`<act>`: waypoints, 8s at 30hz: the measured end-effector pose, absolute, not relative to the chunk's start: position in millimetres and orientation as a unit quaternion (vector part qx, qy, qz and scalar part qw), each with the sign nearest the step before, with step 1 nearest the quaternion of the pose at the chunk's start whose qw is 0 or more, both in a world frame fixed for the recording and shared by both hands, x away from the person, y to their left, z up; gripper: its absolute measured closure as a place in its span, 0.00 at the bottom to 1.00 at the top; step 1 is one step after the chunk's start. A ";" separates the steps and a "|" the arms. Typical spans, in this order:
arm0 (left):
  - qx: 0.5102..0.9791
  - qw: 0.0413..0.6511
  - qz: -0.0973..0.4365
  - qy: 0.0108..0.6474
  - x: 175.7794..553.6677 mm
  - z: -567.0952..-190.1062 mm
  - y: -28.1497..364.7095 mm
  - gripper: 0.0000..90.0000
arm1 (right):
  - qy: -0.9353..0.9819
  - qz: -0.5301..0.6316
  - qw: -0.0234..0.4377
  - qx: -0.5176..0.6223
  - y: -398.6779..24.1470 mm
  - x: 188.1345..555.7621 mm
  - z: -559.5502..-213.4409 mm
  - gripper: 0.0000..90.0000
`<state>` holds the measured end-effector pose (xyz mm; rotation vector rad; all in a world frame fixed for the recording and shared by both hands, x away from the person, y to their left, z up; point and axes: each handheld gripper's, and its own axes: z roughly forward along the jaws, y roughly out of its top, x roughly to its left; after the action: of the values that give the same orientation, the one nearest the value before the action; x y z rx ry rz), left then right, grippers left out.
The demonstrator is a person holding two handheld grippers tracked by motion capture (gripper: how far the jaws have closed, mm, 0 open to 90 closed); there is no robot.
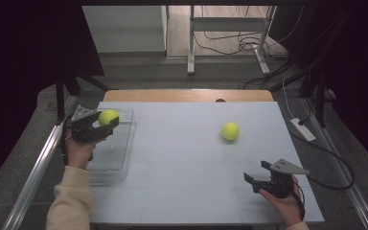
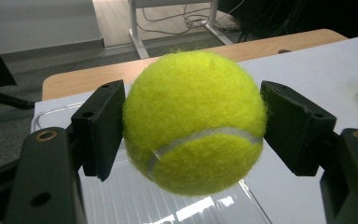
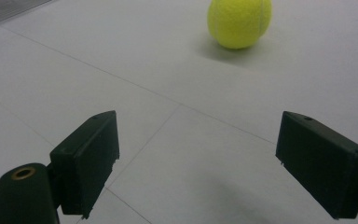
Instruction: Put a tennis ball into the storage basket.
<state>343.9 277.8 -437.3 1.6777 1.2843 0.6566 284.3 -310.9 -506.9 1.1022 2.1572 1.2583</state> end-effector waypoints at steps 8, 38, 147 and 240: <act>0.674 0.438 0.266 0.532 350.7 -435.3 285.6 0.30 | 0.772 0.452 0.205 0.396 -311.0 283.5 -506.2 0.15; 0.688 0.386 0.259 0.557 373.7 -442.8 293.3 0.30 | 0.772 0.451 0.205 0.398 -311.2 284.3 -506.7 0.15; 0.711 0.436 0.202 0.513 372.4 -442.2 278.3 0.08 | 0.771 0.449 0.207 0.403 -313.9 284.5 -507.5 0.15; 0.771 0.498 0.159 0.363 329.3 -444.7 169.7 0.10 | 0.770 0.447 0.207 0.406 -313.6 281.7 -507.4 0.16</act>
<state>329.3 169.7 -444.7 1.8670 0.8786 0.3859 281.7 -313.6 -507.4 1.1314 2.1430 1.2441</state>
